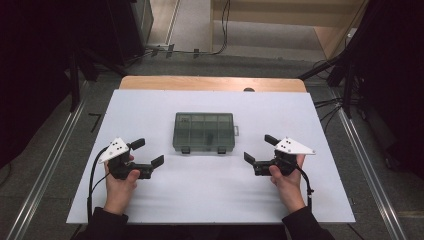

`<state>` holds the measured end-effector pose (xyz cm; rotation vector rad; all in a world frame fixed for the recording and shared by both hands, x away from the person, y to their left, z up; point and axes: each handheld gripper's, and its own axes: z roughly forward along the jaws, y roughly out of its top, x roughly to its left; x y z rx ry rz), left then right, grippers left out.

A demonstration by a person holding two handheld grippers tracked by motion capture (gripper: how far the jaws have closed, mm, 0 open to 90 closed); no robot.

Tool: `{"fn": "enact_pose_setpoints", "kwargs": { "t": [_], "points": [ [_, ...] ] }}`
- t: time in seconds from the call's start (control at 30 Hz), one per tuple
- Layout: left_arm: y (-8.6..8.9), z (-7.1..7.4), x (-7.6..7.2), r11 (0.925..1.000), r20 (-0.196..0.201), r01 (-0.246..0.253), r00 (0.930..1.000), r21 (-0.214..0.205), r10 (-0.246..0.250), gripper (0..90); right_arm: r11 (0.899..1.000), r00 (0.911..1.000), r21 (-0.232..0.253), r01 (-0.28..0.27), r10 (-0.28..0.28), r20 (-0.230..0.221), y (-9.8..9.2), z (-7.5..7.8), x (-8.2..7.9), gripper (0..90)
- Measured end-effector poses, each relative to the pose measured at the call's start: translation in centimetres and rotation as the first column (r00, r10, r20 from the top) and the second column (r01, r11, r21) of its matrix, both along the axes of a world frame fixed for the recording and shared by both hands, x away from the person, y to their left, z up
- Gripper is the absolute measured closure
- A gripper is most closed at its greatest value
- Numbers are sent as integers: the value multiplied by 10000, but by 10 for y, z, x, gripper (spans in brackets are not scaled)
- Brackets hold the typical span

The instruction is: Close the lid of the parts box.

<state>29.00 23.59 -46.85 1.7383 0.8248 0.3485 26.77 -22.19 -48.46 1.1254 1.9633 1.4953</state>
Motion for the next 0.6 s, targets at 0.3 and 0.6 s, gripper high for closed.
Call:
{"fn": "enact_pose_setpoints", "kwargs": {
  "t": [0.3,0.6],
  "points": [
    [10,0,-6,9999,33,-163,9999,53,162,0,9998,9998,-8,194,-194,13,-13,0,-7,0],
    [19,-1,-11,9996,34,-275,9996,99,275,0,9991,9991,-62,420,-421,-4,-25,-1,-12,0]
  ]
}}
